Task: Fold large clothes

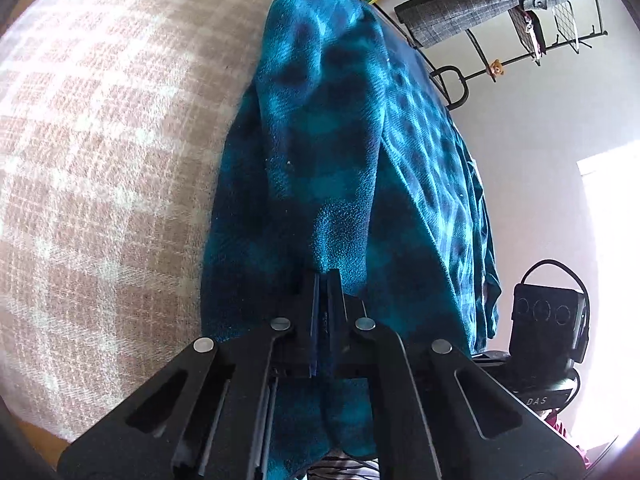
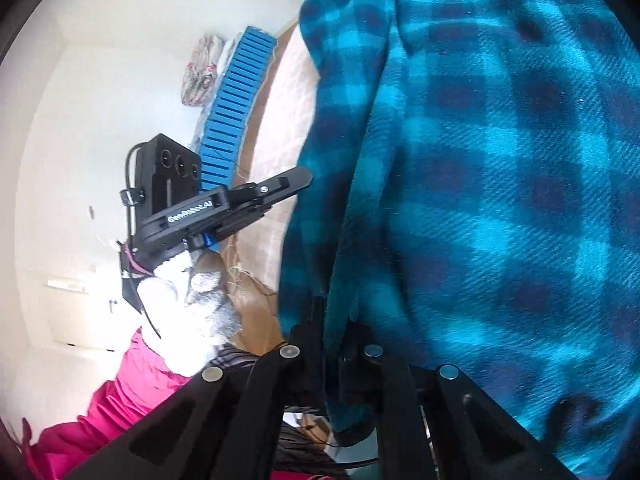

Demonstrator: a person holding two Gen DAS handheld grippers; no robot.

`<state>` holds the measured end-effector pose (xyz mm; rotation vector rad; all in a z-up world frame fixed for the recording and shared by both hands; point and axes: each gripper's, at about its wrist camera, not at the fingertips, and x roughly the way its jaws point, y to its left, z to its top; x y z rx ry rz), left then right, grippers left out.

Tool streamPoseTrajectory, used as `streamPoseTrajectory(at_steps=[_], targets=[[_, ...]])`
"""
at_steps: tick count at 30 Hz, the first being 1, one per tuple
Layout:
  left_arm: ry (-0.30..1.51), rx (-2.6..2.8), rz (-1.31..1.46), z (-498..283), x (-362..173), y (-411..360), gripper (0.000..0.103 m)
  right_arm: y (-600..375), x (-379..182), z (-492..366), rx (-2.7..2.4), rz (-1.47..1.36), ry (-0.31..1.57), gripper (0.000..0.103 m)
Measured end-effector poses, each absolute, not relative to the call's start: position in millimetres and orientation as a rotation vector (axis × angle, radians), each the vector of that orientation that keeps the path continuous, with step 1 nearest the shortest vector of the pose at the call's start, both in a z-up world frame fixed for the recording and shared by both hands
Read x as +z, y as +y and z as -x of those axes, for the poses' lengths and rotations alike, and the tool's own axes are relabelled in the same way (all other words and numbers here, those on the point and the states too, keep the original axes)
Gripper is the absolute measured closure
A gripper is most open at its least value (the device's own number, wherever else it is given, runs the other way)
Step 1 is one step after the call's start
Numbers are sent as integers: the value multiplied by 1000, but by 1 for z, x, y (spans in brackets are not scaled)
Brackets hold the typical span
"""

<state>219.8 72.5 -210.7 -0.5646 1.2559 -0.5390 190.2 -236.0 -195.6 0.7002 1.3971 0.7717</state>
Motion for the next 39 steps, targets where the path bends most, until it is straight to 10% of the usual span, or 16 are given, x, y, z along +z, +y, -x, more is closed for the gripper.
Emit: streamPoseTrajectory(at_steps=[15,20,32,34,39], targets=[[1173,-377,389,-200,-170,106,100,-181,-238,-161,714,-677,1469,97],[1128,-378,537,-155,-171,133,70,-187,-211,-168,745,-620,1403,62],[1240,-464,636,-108,-221,113,70,-200,-228,-177,725,-685,1430,85],[1259,-507,670,-111,-221,108,98,-202,-230,-177,732,-745,1421,94],[1187,-594,703,-102,-177,105,102,-216,-211,-177,802,-921,1349,96]])
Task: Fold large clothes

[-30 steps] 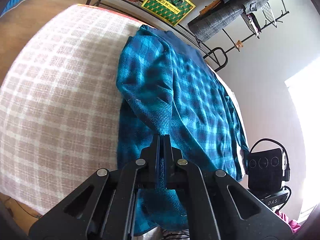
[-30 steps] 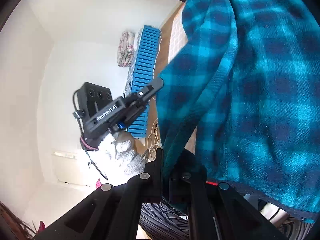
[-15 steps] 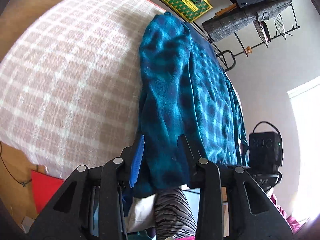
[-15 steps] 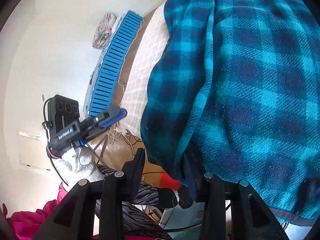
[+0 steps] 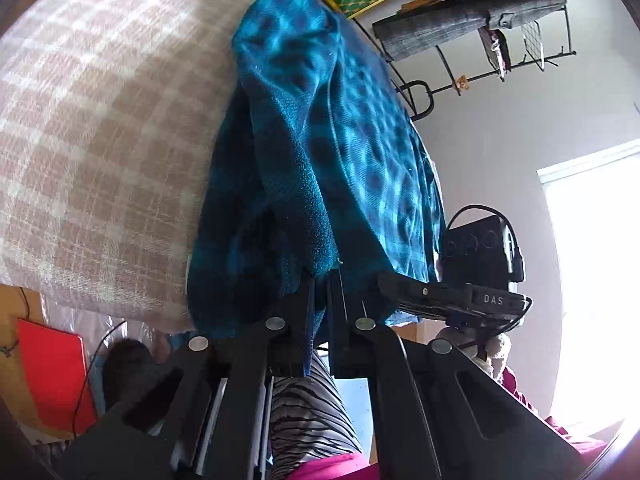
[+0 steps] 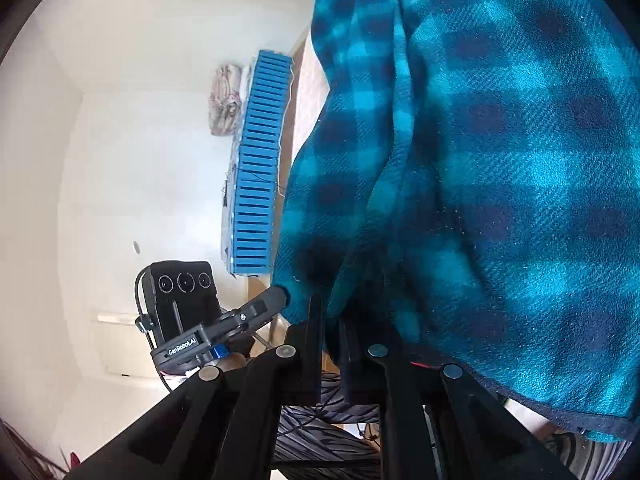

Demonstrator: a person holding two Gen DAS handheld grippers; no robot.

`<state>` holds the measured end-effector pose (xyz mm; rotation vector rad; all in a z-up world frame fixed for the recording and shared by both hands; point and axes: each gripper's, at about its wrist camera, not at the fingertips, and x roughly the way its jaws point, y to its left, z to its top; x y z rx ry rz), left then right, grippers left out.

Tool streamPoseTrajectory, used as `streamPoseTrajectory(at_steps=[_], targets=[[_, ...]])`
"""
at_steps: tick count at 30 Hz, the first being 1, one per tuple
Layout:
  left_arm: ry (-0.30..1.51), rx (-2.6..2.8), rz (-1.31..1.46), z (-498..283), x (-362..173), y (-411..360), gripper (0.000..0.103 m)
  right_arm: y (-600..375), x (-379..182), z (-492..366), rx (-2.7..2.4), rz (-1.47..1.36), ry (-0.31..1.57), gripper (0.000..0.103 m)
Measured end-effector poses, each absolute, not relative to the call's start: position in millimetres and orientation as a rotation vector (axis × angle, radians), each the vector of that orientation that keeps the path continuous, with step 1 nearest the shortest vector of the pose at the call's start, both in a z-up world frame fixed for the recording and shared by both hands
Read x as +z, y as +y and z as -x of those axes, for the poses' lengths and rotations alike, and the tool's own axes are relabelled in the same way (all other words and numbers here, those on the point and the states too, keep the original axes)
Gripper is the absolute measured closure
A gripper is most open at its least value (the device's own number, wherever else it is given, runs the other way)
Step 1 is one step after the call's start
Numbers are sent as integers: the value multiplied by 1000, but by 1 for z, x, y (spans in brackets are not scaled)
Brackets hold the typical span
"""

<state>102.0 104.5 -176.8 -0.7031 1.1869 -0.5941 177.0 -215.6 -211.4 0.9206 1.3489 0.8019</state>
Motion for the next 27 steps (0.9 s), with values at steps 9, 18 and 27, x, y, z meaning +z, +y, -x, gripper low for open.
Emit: streamPoseTrajectory(at_steps=[9,18,27], targets=[[1250,-342,648,-90,-203,131,78,-201,-198,-175,634,-396,1396,75],[1192,-359,698,-88,-218,123,45,-199,-131,-219,628,-192,1106,69],[1208,-389,673,-99,-237,101,94,-166,-128,-332,606,-141,1048,69]])
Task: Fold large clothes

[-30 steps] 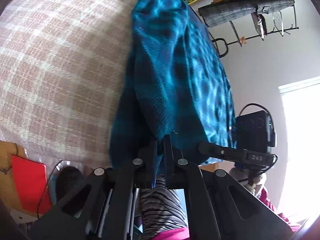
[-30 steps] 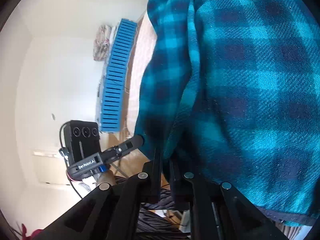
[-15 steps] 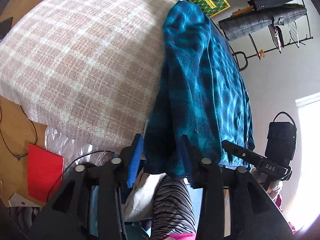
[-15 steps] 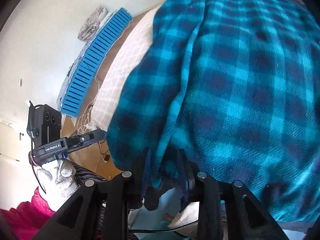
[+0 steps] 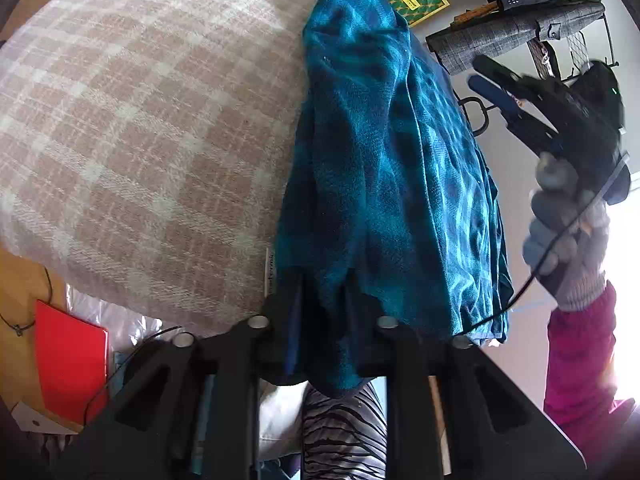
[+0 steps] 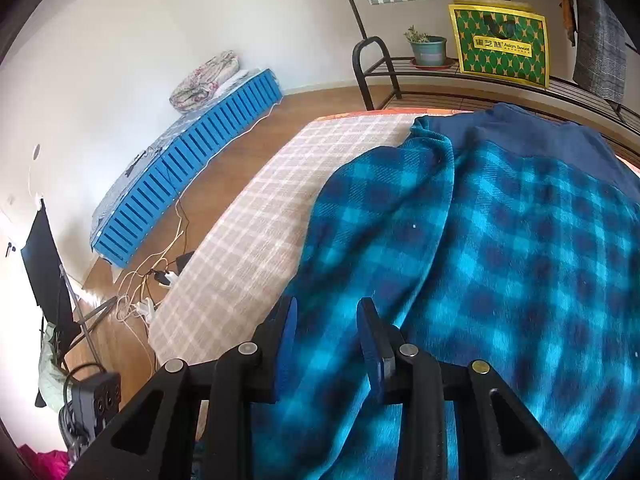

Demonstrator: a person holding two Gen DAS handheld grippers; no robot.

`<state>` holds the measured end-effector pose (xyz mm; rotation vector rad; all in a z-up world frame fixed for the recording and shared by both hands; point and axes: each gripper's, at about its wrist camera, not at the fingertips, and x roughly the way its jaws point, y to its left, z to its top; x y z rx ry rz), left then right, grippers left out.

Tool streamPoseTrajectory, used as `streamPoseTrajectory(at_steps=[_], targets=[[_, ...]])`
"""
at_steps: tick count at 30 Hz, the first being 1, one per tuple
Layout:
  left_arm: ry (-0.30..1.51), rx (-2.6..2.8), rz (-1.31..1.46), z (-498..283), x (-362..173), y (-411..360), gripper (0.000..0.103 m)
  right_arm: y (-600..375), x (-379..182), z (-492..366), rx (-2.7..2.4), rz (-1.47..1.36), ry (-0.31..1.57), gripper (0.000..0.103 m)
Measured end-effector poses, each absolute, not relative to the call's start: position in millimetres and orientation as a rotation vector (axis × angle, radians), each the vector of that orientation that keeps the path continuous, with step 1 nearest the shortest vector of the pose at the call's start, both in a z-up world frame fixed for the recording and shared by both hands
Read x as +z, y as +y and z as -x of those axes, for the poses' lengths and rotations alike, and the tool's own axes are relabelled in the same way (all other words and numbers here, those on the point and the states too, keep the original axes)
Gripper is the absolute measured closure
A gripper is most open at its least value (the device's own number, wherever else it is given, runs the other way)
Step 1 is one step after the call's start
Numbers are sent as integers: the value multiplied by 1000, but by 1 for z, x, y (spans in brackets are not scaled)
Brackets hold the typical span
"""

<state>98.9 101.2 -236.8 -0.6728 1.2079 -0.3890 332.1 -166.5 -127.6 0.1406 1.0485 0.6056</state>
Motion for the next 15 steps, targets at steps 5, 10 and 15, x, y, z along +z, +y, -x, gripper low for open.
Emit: streamPoseTrajectory(at_steps=[5,10,15], targets=[[1161,-449,700,-95,-225,102,97,-142,-163,-394,541,-87,1101,69],[1138,-450,668,-92,-217,101,97,-136,-198,-446,438,-116,1181,69],[1127,-397,664,-93,-220,107,52,-124,-214,-461,408,-40,1225,68]])
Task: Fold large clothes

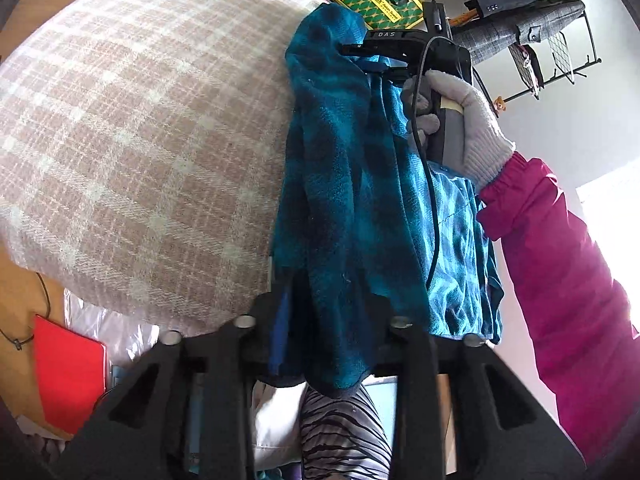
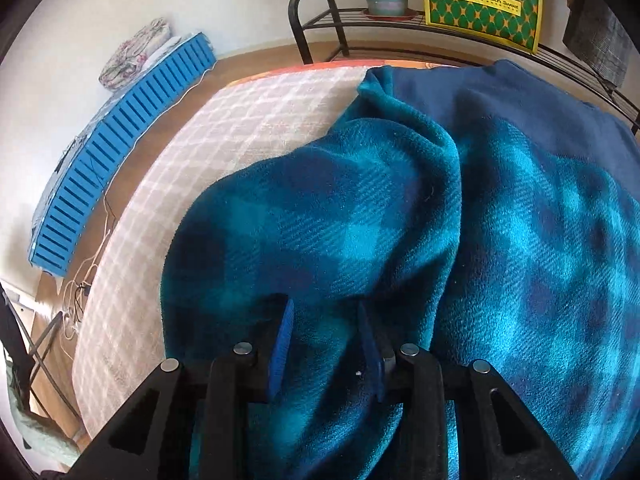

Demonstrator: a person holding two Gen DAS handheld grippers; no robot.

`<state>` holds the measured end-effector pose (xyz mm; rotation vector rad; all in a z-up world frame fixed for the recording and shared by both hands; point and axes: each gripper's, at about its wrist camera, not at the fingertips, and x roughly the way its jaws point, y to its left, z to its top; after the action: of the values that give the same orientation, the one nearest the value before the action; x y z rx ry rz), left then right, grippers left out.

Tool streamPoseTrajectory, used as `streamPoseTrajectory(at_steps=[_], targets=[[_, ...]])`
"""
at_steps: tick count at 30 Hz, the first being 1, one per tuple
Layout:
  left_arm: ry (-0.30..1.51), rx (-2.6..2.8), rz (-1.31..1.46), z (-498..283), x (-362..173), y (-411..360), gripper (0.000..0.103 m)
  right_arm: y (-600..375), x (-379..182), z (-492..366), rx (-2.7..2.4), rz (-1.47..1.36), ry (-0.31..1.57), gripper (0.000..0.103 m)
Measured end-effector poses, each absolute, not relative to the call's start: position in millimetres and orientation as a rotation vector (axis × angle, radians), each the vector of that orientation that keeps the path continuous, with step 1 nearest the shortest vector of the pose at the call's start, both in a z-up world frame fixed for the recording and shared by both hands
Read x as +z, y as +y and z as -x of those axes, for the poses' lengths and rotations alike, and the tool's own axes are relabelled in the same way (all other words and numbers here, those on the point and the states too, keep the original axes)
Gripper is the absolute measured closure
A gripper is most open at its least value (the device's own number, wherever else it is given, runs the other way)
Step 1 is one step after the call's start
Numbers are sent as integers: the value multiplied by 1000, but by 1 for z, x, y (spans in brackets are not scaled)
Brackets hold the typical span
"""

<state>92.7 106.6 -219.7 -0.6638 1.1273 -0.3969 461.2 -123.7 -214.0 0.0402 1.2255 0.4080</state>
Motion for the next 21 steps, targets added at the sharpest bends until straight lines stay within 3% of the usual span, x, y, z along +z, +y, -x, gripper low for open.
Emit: streamPoseTrajectory(at_steps=[1,3,4,5,6,12,21], targets=[[1123,-375,670,-93,-222,109,42,-122,-211,-462,401,-24,1237,68],[1138,-360,686,-94,-231,110,42,-118,-200,-464,394,-16,1250,66],[1165,-364,693,-94,-239,105,51,-116,-193,-461,403,-19,1248,63],[1199,-384,716,-95,-248,102,65,-112,-184,-459,416,-19,1247,53],[1223,-404,737,-96,-254,100,90,-106,-177,-455,431,-11,1245,44],[1106,-519,650,-89,-219,79,95,-44,-151,-439,506,177,1243,30],[1053,-590,609,-95,-196,66,96,3,-202,-428,435,469,1395,34]])
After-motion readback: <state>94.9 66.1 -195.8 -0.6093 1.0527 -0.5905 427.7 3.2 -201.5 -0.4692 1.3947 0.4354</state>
